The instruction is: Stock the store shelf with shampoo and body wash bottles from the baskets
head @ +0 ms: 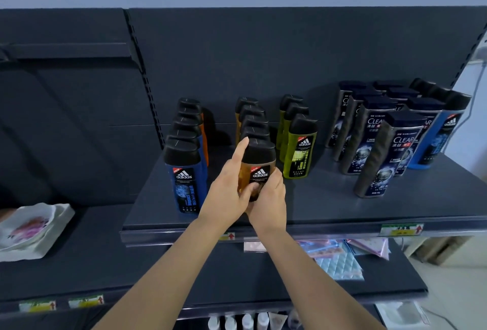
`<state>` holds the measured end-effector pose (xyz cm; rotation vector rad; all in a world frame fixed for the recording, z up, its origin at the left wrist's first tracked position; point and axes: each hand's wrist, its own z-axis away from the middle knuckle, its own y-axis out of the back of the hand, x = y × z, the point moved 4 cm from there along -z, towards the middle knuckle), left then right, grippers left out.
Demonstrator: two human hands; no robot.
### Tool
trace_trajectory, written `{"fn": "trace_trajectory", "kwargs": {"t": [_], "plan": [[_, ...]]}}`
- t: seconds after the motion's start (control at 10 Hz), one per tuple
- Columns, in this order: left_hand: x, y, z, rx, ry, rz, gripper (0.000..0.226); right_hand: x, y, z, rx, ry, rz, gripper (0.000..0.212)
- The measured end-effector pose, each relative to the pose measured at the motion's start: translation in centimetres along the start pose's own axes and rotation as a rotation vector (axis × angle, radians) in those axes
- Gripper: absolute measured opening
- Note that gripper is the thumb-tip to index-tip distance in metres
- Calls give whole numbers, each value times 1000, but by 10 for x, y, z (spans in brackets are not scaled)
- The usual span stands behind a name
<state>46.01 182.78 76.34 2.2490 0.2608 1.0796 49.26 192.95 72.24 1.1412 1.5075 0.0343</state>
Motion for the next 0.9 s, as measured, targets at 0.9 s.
{"fn": "trace_trajectory", "kwargs": {"t": [0.9], "plan": [[10, -7, 35, -26, 143, -70, 117, 11, 22, 21, -61, 42, -116, 91]]}}
